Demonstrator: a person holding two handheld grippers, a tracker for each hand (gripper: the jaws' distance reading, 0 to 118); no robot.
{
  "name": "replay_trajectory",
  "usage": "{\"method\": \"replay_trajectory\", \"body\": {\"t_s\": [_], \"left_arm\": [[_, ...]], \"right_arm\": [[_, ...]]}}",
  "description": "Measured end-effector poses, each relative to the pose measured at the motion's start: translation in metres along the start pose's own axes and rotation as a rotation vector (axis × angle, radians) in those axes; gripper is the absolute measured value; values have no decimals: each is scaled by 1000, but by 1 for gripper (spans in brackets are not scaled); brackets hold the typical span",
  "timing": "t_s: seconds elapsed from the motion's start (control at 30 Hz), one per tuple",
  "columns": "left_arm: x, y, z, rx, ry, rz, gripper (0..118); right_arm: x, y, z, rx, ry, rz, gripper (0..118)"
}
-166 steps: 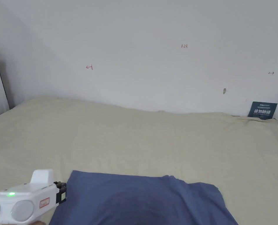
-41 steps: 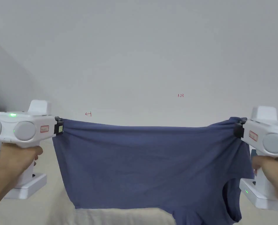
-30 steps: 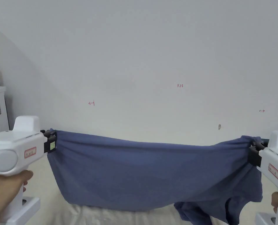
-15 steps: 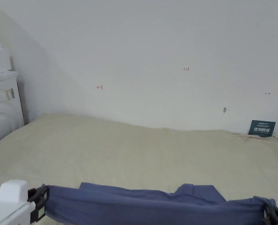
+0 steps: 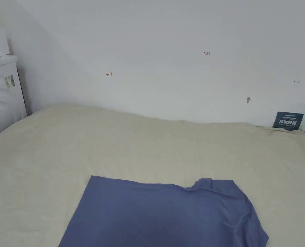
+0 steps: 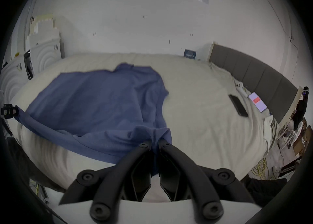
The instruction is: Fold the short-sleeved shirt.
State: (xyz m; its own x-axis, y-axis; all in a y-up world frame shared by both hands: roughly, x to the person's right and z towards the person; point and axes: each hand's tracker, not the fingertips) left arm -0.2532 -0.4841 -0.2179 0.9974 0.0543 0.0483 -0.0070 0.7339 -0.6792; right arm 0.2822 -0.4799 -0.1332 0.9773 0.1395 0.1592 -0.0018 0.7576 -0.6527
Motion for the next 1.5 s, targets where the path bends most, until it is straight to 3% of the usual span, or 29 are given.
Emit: {"method": "replay_trajectory", "body": {"t_s": [0.4, 0.5, 0.57, 0.6, 0.63, 0.73, 0.87, 1.0, 1.03, 1.13, 1.17, 1.37, 1.5], "left_arm": [[11, -12, -3, -109, -6, -20, 3], [7, -6, 9, -98, -28, 15, 23], [2, 0, 18, -70, 7, 54, 57], [4, 4, 24, -21, 42, 57, 68], [6, 7, 34, 52, 58, 51, 72], [24, 28, 59, 174, 50, 18, 72], [46, 45, 74, 285, 8, 31, 72], [69, 50, 78, 331, 4, 3, 57], [75, 49, 79, 342, 13, 0, 47], [52, 46, 51, 341, 8, -3, 6], [53, 44, 50, 341, 0, -1, 0], [49, 38, 41, 313, 14, -23, 0], [28, 43, 29, 143, 29, 40, 6]], "right_arm": [[-7, -21, -31, -126, -7, 18, 7], [-6, -15, -22, -113, -4, 6, 28], [-4, -8, -10, -90, 1, -4, 46], [-3, -4, -5, -67, 10, -17, 49], [-2, 0, 4, -15, 38, -45, 51], [-4, 17, 17, 78, 79, -96, 51], [-19, 37, 24, 236, 55, -85, 55], [-34, 49, 26, 319, 56, -80, 54], [-39, 52, 24, 329, 52, -74, 50], [-47, 55, 23, 361, 49, -67, 3], [-50, 55, 20, 370, 38, -65, 2], [-55, 58, 21, 366, 22, -74, 1], [-53, 58, 20, 349, 41, -81, 1]]}}
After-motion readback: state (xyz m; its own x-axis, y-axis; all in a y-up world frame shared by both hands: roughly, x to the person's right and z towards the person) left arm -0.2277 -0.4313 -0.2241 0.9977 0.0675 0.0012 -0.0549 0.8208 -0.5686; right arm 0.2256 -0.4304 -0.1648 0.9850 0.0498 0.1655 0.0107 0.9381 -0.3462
